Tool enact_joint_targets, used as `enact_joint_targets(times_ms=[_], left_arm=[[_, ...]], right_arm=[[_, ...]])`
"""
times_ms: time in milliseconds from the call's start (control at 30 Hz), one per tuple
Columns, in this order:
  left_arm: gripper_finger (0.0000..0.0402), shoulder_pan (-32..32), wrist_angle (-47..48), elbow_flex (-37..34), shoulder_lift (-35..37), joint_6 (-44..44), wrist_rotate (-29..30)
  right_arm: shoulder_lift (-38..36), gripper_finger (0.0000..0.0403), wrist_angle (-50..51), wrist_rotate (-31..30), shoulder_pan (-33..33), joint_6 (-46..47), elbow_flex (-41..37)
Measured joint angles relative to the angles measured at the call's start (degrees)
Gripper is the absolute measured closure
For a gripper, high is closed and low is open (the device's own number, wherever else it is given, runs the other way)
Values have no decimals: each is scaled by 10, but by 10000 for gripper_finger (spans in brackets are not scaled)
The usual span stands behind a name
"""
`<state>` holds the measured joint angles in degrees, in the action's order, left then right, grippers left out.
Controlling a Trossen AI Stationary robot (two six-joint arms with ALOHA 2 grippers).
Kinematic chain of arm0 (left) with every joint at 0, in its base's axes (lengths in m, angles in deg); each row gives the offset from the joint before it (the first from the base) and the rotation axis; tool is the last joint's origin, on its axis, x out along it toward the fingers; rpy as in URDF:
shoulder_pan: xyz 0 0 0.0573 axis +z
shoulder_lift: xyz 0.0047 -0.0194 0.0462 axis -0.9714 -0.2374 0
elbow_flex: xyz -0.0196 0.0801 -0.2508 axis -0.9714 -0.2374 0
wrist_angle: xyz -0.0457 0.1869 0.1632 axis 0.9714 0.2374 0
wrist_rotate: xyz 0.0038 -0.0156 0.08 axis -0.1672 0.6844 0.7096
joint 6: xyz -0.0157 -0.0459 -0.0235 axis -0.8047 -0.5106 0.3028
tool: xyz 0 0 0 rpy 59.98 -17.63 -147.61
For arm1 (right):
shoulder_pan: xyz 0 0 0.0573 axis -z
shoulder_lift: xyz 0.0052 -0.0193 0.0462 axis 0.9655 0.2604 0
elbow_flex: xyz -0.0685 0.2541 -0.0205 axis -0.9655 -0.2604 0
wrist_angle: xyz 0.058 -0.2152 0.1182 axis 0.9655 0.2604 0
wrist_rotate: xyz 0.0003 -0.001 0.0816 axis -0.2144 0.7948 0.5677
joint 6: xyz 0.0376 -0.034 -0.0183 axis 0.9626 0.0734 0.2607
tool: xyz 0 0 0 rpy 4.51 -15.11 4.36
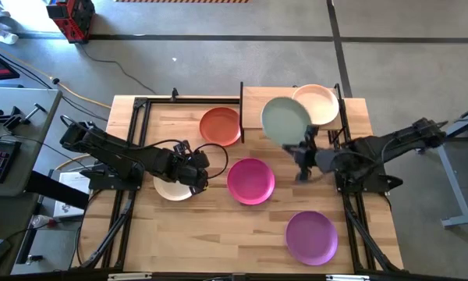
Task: Place and stack plates onto a shelf
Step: Stack the light blue plate on top of the peach plate on the shelf
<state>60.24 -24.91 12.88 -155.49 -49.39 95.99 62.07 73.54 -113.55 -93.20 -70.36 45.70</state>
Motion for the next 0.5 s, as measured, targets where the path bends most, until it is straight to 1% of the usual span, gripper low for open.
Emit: enact_joint_targets(times_ms=[133,333,433,500], left_arm=[[301,0,0,0,0,0,0],[301,0,0,0,0,0,0],[301,0,0,0,0,0,0],[301,0,0,0,0,0,0]], right_arm=[[0,403,49,0,78,34,0],[-4,403,85,5,185,117,0],[-4,403,105,25,233,146,0],[-4,403,111,48,265,160,0]])
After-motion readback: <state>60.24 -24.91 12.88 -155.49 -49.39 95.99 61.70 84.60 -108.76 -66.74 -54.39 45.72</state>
